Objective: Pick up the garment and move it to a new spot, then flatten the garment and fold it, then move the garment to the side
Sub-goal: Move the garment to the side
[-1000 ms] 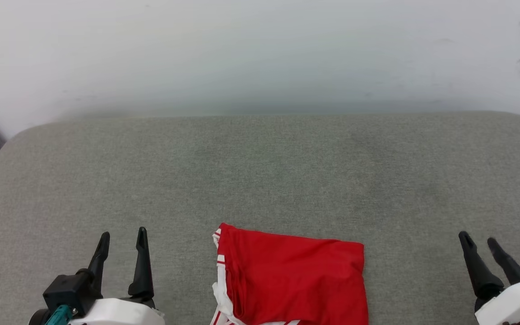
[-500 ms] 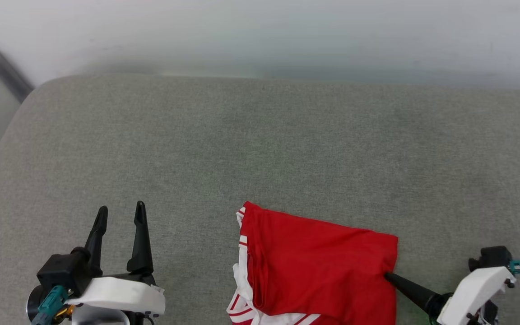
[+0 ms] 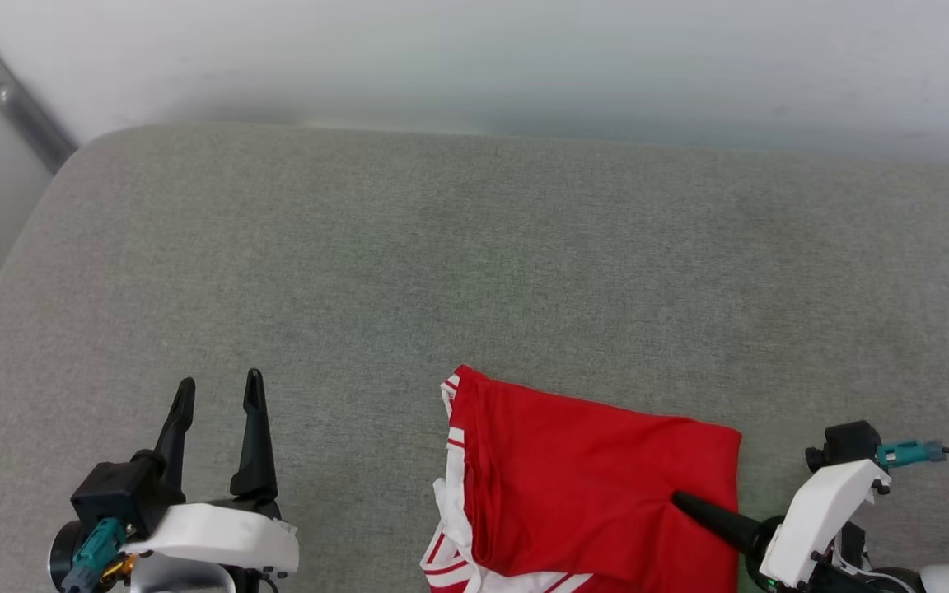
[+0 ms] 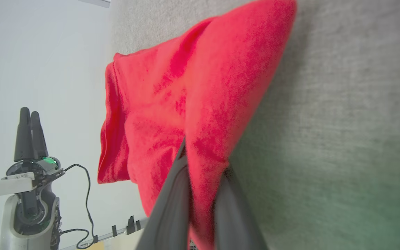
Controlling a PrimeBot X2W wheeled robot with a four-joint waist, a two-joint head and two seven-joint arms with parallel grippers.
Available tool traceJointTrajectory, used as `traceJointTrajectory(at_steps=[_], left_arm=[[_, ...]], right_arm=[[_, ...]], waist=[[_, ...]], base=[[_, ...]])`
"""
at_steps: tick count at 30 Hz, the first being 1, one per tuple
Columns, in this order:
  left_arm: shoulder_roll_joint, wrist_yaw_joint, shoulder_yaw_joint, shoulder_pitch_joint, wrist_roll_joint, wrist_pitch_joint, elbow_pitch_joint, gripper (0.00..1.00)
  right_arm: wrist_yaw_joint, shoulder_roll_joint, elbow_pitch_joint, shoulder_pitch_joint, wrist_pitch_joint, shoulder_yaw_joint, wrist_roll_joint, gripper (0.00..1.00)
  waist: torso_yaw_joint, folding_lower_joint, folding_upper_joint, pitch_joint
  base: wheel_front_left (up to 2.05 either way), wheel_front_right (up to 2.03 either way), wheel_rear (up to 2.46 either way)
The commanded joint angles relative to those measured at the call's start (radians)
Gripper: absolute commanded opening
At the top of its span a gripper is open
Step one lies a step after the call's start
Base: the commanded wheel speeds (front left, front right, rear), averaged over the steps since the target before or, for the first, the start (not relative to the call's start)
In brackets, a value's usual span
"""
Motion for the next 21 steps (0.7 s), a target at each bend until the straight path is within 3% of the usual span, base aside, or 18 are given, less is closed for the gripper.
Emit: traceJointTrajectory(at_steps=[1, 3, 12, 21], left_arm=[[0.000, -0.003, 0.005, 0.015, 0.006, -0.002, 0.001, 1.00], [0.001, -0.002, 0.007, 0.019, 0.007, -0.002, -0.001, 1.00], [0.008, 0.007, 0.012, 0.055, 0.010, -0.001, -0.027, 1.00], [0.021, -0.002, 0.011, 0.011, 0.022, 0.000, -0.069, 1.00]], right_arm=[[0.000, -0.028, -0.020, -0.007, -0.015, 0.022, -0.033, 0.00], [0.000, -0.042, -0.031, -0.009, -0.023, 0.040, -0.057, 0.00], [0.000, -0.190, -0.038, -0.069, -0.054, 0.137, -0.405, 0.00], [0.000, -0.236, 0.033, -0.231, -0.101, 0.145, -0.611, 0.00]], waist=[[-0.026, -0.0001, 0.0000, -0.026], [-0.039, -0.0001, 0.0000, -0.035], [-0.212, -0.0001, 0.0000, -0.069], [-0.420, -0.0001, 0.0000, 0.022]], base=[[0.00, 0.00, 0.00], [0.00, 0.00, 0.00], [0.00, 0.00, 0.00], [0.00, 0.00, 0.00]])
